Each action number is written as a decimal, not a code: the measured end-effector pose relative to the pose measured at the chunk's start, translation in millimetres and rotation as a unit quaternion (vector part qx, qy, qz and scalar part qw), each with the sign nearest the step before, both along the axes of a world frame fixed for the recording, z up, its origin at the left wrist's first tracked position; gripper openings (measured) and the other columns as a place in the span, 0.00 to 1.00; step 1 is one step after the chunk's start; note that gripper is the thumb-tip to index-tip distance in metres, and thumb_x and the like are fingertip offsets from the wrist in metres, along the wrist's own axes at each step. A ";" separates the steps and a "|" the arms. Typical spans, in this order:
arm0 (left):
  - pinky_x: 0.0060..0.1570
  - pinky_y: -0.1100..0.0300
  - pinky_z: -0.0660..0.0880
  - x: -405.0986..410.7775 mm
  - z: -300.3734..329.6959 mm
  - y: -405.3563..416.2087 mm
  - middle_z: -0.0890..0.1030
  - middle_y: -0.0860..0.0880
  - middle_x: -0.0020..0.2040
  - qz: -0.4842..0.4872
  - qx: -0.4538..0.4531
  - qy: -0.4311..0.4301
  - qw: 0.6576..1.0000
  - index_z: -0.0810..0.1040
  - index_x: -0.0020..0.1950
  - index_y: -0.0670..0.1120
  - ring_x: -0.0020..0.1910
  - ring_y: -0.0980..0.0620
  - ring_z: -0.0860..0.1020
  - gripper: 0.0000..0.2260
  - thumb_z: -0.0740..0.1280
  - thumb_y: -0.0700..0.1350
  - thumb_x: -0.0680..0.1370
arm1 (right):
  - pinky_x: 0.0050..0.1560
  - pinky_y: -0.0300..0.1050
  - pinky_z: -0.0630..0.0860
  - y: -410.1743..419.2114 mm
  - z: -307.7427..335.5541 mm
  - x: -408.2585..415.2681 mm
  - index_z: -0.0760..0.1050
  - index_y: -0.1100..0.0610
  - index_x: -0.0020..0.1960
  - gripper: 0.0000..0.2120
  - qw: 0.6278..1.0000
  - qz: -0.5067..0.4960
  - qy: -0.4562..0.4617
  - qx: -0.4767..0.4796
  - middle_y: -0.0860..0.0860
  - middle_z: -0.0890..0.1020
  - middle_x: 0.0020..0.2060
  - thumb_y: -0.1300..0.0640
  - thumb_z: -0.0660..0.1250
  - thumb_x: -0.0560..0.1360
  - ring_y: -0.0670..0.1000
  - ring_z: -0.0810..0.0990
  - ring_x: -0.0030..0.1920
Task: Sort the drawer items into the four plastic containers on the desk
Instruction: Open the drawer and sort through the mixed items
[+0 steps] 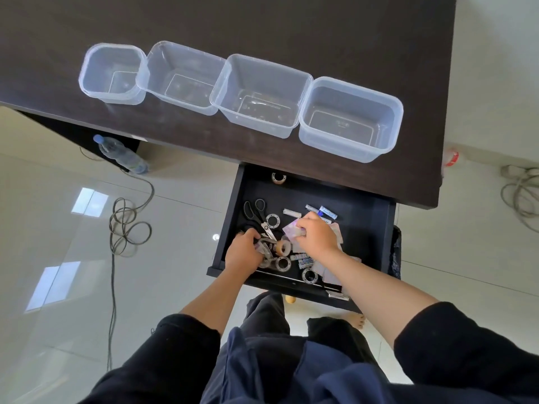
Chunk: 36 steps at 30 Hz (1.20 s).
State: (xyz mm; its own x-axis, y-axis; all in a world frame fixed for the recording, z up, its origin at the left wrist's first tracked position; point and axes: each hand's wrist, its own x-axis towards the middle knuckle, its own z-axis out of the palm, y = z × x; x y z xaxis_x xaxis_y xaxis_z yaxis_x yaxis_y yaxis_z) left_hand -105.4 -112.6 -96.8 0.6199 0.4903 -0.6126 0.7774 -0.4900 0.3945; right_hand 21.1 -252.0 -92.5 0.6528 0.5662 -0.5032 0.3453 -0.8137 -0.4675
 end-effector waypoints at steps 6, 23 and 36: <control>0.45 0.57 0.77 -2.9 10.9 -5.5 0.75 0.48 0.57 -0.002 0.012 -0.035 0.999 0.74 0.60 0.50 0.47 0.50 0.75 0.15 0.69 0.43 0.74 | 0.40 0.44 0.64 -6.8 13.7 15.7 0.59 0.52 0.29 0.22 0.996 -0.092 0.010 0.019 0.50 0.69 0.38 0.53 0.72 0.71 0.53 0.69 0.41; 0.46 0.57 0.77 22.8 58.5 -59.4 0.77 0.47 0.57 0.092 0.052 -0.148 0.983 0.76 0.62 0.49 0.49 0.49 0.78 0.18 0.72 0.46 0.73 | 0.30 0.42 0.60 -85.6 56.3 42.6 0.61 0.50 0.29 0.21 0.981 -0.149 -0.069 0.101 0.50 0.70 0.36 0.49 0.71 0.71 0.53 0.70 0.39; 0.55 0.63 0.69 107.0 73.0 -246.2 0.77 0.47 0.60 0.075 -0.053 -0.198 0.976 0.71 0.70 0.49 0.56 0.52 0.75 0.28 0.73 0.53 0.72 | 0.30 0.45 0.62 -242.6 49.5 97.8 0.73 0.64 0.38 0.16 0.961 -0.204 -0.052 0.177 0.55 0.73 0.30 0.51 0.70 0.71 0.52 0.69 0.32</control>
State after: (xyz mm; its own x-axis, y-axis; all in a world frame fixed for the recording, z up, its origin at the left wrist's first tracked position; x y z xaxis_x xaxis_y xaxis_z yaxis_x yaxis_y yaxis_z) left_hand 1.6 -358.8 -23.8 0.7447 0.5408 -0.3912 0.6133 -0.3232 0.7207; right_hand 118.9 -494.6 -43.0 0.8930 0.3771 -0.2459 0.0917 -0.6871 -0.7208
